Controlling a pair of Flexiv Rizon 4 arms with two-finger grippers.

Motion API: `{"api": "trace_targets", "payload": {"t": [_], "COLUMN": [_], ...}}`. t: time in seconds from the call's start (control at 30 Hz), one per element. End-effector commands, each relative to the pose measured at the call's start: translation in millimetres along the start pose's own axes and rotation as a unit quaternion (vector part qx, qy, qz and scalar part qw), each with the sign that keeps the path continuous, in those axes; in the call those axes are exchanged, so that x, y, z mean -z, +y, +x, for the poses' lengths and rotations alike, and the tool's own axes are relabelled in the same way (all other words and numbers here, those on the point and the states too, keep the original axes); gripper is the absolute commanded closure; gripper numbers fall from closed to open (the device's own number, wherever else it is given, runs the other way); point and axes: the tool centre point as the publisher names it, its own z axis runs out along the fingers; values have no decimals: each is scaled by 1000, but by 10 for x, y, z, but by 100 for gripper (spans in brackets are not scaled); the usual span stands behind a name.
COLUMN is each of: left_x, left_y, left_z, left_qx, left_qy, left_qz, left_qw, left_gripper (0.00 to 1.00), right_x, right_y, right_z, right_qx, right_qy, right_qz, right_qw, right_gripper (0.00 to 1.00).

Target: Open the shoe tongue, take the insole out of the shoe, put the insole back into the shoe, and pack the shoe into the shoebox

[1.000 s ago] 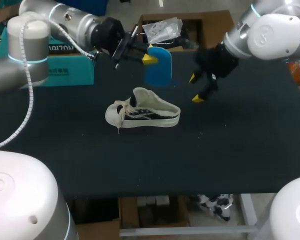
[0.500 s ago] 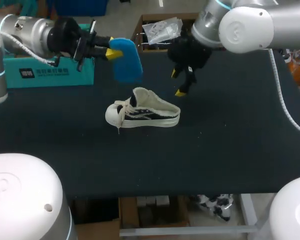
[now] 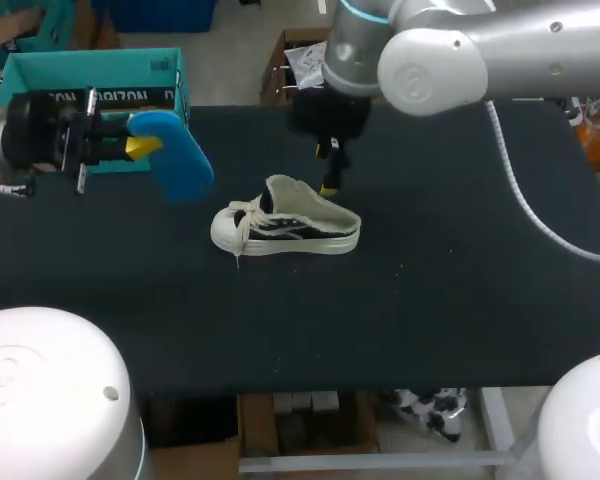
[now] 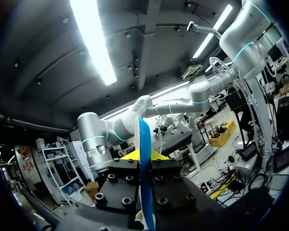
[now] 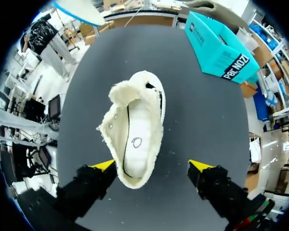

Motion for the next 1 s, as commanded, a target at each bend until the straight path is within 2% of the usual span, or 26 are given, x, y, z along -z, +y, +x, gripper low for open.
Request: {"api": "trace_targets", "payload": {"t": [0.03, 0.37, 0.6, 0.63, 0.7, 0.73, 0.77, 0.8, 1.0], "left_x": [166, 407, 555, 571, 612, 629, 641, 648, 684], "left_y": [-51, -28, 11, 23, 44, 51, 62, 69, 133], "left_z": [196, 420, 507, 513, 517, 513, 510, 508, 455], "left_qx": [1, 4, 6, 6, 8, 8, 9, 11, 16], "left_qy": [-277, -302, -314, -316, -318, -319, -319, -320, -318], "left_qz": [-5, -3, -2, -1, 0, 0, 1, 1, 4], "left_qw": [961, 953, 949, 949, 948, 948, 948, 948, 948], "left_gripper": [100, 100, 100, 100, 100, 100, 100, 100, 100], "right_x": [-156, -357, -445, -454, -465, -469, -472, -474, -481], "right_y": [81, 239, 315, 327, 342, 347, 352, 359, 374], "right_z": [-37, -65, -66, -70, -83, -89, -94, -99, -93], "right_qx": [-2, -5, -6, -7, -8, -9, -10, -13, -26], "right_qy": [0, -3, 2, 3, 4, 4, 5, 6, 6], "right_qz": [82, 94, 85, 87, 86, 86, 86, 87, 94], "right_qw": [997, 996, 996, 996, 996, 996, 996, 996, 995], "right_gripper": [0, 0, 11, 16, 49, 55, 91, 100, 100]}}
